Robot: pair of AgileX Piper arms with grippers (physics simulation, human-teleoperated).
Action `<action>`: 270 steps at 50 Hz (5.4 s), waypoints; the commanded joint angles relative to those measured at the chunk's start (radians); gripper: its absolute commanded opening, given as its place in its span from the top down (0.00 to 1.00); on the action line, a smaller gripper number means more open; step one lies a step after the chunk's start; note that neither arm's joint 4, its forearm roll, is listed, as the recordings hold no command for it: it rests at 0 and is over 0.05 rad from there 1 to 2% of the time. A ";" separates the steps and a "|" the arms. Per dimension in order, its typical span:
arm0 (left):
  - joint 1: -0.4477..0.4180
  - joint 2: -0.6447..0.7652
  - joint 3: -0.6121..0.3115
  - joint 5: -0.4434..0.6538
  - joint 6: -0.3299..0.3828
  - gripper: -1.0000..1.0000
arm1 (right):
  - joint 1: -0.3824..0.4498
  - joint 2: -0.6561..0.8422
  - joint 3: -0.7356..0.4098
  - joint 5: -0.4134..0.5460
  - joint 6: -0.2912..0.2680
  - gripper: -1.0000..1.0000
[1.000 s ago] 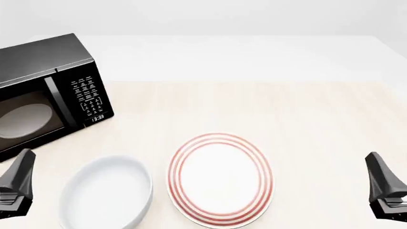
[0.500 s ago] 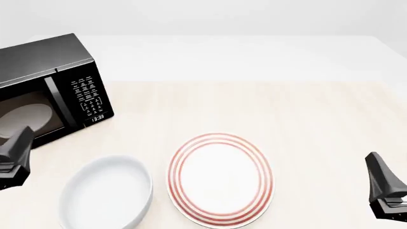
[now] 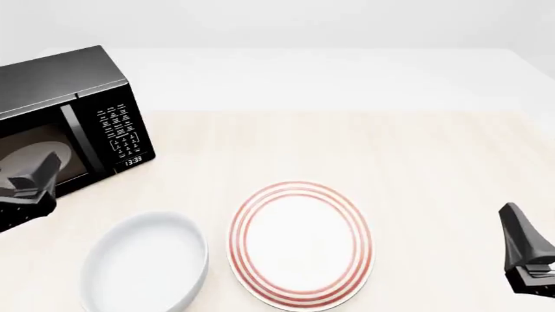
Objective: Open the microwave.
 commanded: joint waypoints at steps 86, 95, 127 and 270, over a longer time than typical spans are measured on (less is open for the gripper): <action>0.068 0.684 -0.134 -0.409 0.052 0.00 | -0.001 0.008 -0.003 -0.005 0.000 0.00; 0.085 0.715 -0.129 -0.453 0.044 0.00 | -0.001 0.008 -0.003 -0.005 0.000 0.00; 0.062 0.880 -0.204 -0.491 0.035 0.00 | -0.001 0.008 -0.003 -0.005 0.000 0.00; 0.074 1.155 -0.341 -0.580 -0.010 1.00 | -0.002 0.010 -0.003 -0.006 0.000 0.00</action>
